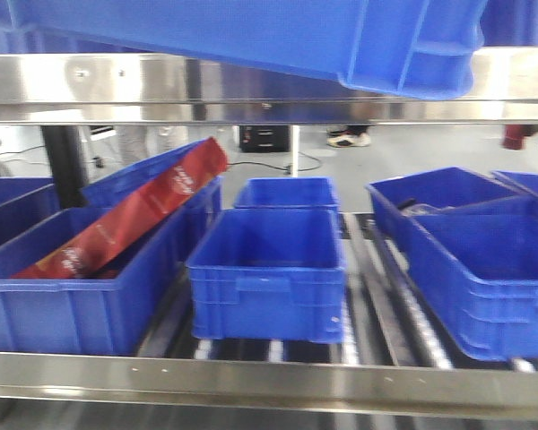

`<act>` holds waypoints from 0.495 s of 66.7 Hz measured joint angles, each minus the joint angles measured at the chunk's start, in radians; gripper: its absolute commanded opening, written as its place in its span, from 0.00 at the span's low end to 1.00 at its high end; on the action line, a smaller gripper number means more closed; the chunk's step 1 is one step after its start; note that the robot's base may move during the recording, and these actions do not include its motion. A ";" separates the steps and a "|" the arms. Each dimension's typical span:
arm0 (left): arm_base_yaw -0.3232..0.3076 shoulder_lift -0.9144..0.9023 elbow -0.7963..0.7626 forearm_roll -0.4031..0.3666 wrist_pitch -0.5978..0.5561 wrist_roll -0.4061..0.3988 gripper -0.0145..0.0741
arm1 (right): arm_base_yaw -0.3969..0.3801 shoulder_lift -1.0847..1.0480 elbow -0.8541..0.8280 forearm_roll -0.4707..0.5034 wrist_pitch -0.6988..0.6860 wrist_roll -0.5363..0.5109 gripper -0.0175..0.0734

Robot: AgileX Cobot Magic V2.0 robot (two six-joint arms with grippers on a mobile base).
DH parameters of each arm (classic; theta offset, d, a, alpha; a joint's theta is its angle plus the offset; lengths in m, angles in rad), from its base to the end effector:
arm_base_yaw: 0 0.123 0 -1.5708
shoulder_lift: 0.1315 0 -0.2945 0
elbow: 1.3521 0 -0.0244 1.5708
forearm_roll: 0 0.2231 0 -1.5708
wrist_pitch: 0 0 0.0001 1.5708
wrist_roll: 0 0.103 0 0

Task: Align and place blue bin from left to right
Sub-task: 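Carry the blue bin to the shelf of blue bins and red bag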

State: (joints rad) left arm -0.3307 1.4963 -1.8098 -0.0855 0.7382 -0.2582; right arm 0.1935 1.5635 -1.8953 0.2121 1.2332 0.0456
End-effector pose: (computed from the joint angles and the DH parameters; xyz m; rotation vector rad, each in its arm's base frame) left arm 0.2910 -0.1062 0.4925 0.0484 1.9364 -0.4934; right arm 0.2906 0.0778 0.4553 -0.1878 2.3839 0.3851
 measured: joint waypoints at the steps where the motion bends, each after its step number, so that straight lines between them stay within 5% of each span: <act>1: 0.000 0.000 0.000 0.000 0.000 0.000 0.04 | 0.000 0.000 0.000 0.000 0.000 0.000 0.12; 33: 0.000 0.000 0.000 0.000 0.000 0.000 0.04 | 0.000 0.000 0.000 0.000 0.000 0.000 0.12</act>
State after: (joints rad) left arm -0.3307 1.4963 -1.8098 -0.0855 0.7382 -0.2582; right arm 0.1935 1.5635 -1.8953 0.2121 1.2332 0.0456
